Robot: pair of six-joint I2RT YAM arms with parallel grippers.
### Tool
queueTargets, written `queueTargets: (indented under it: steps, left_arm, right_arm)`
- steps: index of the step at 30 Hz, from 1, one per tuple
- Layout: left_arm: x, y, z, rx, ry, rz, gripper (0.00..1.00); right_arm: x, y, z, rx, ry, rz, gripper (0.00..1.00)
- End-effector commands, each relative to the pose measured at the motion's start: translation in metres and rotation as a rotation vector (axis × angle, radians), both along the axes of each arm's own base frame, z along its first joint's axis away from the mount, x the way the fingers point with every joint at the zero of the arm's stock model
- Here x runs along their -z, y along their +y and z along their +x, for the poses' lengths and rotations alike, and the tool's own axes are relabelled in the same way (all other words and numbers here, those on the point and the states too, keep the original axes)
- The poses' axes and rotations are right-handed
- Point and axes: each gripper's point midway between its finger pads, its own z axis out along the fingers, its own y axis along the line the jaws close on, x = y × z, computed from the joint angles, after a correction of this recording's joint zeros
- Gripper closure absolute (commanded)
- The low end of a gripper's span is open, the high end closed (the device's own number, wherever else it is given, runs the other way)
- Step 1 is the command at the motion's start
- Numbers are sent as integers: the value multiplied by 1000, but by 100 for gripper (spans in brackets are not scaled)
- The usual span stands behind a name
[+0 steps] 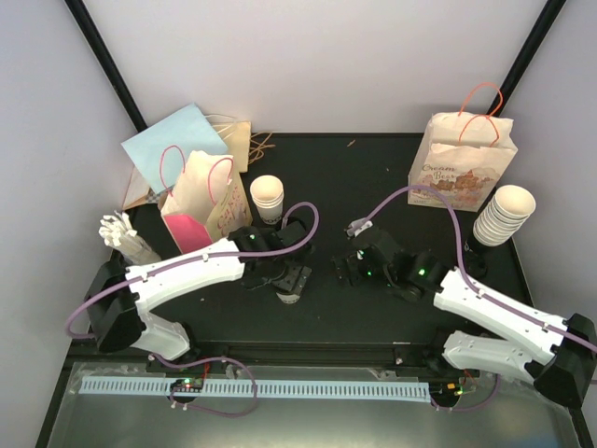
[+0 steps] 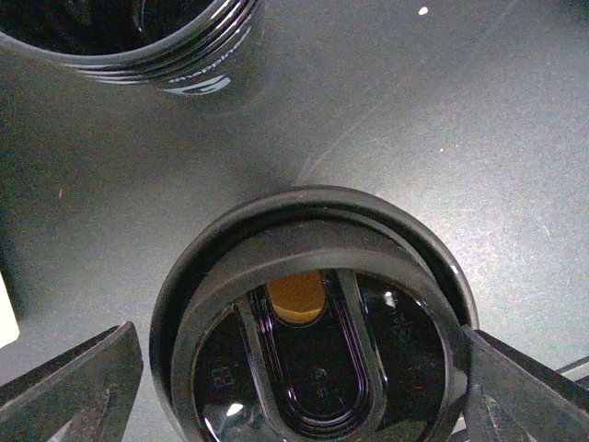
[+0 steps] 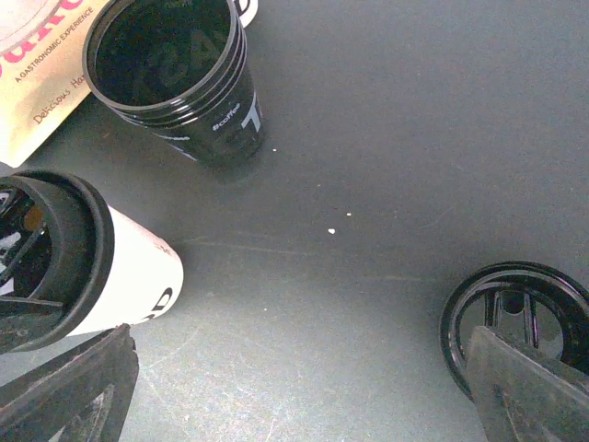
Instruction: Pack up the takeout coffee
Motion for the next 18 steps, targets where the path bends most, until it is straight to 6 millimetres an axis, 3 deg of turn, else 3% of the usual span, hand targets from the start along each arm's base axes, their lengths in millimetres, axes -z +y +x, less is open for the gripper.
queueTargets:
  steps: [1,8,18]
  left_arm:
    - [-8,-3,5,-13,-19,20,7]
    - [-6,-3,5,-10,-10,32,21]
    - [-24,-1,4,-9,-23,19,26]
  right_arm:
    - [-3,-6,1,25,-19,-3,0]
    - [2,-7,-1,22,-11,-10,0]
    - [5,-5,-1,18,-2,-16,0]
